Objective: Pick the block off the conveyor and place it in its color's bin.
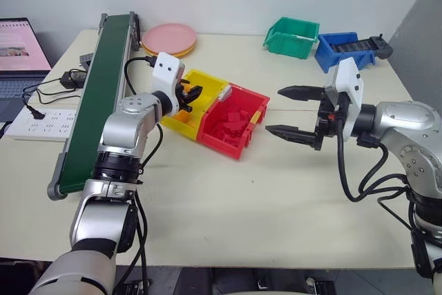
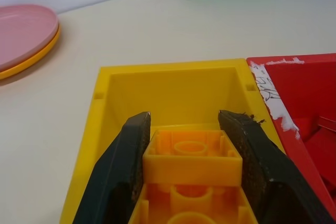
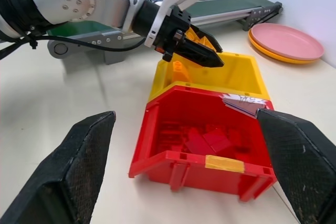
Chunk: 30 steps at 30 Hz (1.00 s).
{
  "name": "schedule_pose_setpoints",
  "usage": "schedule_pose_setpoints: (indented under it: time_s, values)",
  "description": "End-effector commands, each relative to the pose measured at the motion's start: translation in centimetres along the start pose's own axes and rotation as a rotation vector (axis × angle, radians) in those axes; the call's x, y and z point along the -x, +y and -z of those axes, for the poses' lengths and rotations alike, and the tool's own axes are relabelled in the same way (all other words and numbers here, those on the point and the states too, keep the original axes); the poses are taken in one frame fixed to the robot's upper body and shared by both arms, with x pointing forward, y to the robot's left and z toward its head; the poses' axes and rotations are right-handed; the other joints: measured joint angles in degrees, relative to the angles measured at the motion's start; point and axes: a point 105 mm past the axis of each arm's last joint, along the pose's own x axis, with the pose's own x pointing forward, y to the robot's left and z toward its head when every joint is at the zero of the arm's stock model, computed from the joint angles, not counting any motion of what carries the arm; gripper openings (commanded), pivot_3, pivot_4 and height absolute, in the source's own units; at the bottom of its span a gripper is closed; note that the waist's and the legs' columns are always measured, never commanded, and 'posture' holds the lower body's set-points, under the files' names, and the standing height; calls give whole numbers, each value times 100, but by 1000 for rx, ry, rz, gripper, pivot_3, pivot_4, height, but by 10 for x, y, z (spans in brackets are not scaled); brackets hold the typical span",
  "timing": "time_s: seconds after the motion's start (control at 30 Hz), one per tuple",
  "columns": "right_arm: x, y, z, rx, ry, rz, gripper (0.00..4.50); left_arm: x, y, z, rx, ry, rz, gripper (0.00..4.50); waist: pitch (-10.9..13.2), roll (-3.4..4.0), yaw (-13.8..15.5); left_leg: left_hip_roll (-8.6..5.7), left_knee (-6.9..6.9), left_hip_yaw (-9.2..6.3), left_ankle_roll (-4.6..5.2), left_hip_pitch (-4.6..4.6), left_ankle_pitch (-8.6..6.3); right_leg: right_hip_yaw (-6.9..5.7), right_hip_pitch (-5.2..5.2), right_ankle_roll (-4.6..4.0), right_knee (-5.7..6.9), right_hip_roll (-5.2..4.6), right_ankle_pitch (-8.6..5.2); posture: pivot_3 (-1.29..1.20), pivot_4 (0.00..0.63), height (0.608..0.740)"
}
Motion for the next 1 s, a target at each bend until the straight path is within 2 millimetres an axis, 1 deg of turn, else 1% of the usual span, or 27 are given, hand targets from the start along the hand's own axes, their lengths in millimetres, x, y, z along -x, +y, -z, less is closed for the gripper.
schedule_pose_setpoints:
  time_s: [0.03,0.1,0.13,0.17,0.33,0.4,0.5,0.57,0.63,0.7,0.73,0.8,0.93,1.0]
  values:
    - [6,4,-11,38,-30,22,4500,-1,1,-23,-33,-76,13,2781,0,0,11,-1,3,-1,0,2,0,0,1,0,7,0,0,0,150,740]
    - [6,4,-10,35,-28,24,4500,-1,1,-23,-37,-78,23,3222,0,0,13,-2,6,-4,0,3,0,-3,1,0,13,0,0,0,150,740]
    - [6,4,-10,34,-27,25,4500,-1,0,-23,-38,-80,25,3314,0,0,12,-2,7,-3,0,3,0,-2,1,0,15,0,0,0,150,740]
    - [6,4,-10,33,-26,25,4500,-1,0,-24,-39,-82,27,3657,0,0,13,-2,7,-3,0,3,0,-1,1,0,15,0,0,0,150,740]
    - [7,5,-10,33,-26,20,4500,4,-1,-27,-61,-96,26,4473,0,0,8,-1,7,-4,-1,3,1,-2,0,0,14,1,-1,0,150,740]
    - [7,4,-10,34,-28,17,4500,8,-2,-32,-72,-118,31,4473,0,0,10,-1,7,-3,-1,3,0,-2,0,0,14,1,-1,0,150,740]
    - [7,4,-8,42,-26,19,4500,25,-10,-35,-129,-119,67,4473,0,0,-6,-1,6,-3,-1,3,1,0,0,1,14,1,-1,0,150,740]
    - [6,3,-3,85,-29,39,4500,52,-17,-34,-165,-151,92,4473,0,0,-49,2,5,-1,-1,3,1,4,-3,0,15,2,-2,0,150,740]
    - [5,2,1,141,-52,63,4500,70,-25,-27,-207,-155,101,4473,0,0,-77,6,2,2,-5,4,3,8,-4,0,14,3,-2,0,150,740]
    - [4,2,2,195,-86,90,4500,80,-31,-21,-227,-149,106,4473,-1,-1,-79,5,4,0,-2,5,1,4,-4,0,19,3,-2,0,150,740]
    - [3,3,5,213,-90,99,4500,87,-33,-19,-199,-154,109,4473,0,0,-78,6,6,0,-1,10,1,5,1,0,20,3,-2,0,150,740]
    - [3,10,16,201,-77,64,4500,105,-27,-7,-140,-130,65,4473,-1,0,-78,5,6,-3,-1,17,0,1,9,1,25,3,-2,0,150,740]
    - [4,14,25,191,-79,39,4500,125,-15,6,-76,-102,-29,4473,0,0,-74,5,6,-8,-1,28,1,-2,20,1,27,3,-2,0,150,740]
    - [6,14,29,161,-79,23,4500,136,-15,13,-37,-92,-38,4473,-1,0,-75,5,6,-7,-1,33,1,-1,22,1,28,3,-2,0,150,740]
